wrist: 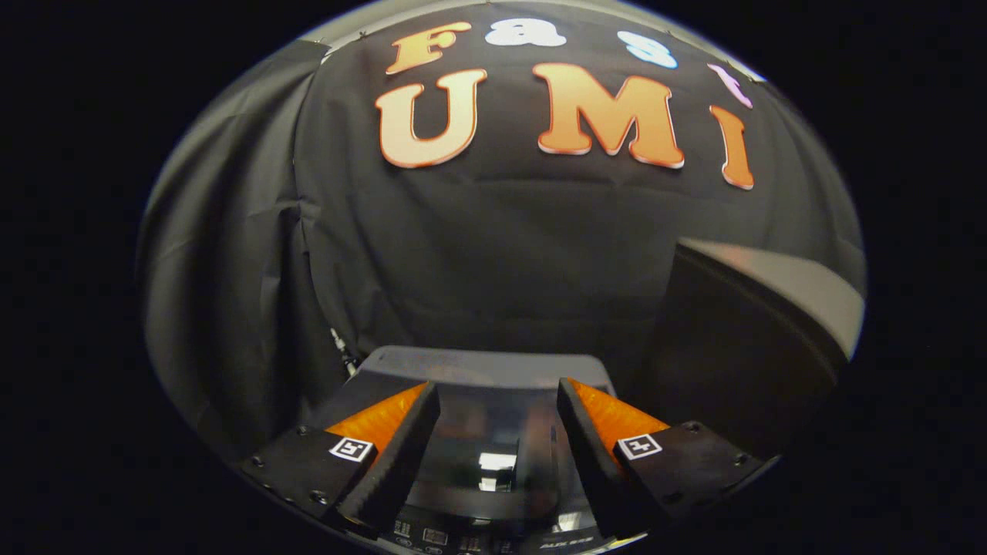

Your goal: Put the clothes into the washing machine and then close the washing machine lid.

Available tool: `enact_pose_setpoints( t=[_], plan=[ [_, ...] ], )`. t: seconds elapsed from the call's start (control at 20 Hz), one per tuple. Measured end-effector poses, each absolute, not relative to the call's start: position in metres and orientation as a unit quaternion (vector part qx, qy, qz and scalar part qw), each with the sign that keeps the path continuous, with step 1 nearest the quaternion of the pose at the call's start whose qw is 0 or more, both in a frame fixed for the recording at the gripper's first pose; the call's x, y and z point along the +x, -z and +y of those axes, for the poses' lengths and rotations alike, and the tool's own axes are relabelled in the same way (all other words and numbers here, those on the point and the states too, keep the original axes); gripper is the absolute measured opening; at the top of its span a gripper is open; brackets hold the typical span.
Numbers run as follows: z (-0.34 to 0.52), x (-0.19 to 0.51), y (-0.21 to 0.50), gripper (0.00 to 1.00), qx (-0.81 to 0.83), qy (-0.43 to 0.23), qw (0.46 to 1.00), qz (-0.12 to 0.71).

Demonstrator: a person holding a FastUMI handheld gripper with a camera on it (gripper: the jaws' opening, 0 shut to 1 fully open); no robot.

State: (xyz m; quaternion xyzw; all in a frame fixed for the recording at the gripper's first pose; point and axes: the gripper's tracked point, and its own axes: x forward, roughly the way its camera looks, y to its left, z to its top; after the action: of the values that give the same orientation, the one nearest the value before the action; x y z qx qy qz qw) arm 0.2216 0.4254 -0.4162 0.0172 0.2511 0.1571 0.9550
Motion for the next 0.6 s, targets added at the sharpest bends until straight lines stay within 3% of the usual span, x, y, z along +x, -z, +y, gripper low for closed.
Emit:
enact_pose_setpoints(
  t=[0.3, 0.6],
  plan=[
    [0.422, 0.211, 0.411, 1.0, 0.012, -0.155, 0.957, 0.246],
    [0.421, 0.205, 0.3, 1.0, 0.016, -0.16, 0.975, 0.154]
  ],
)
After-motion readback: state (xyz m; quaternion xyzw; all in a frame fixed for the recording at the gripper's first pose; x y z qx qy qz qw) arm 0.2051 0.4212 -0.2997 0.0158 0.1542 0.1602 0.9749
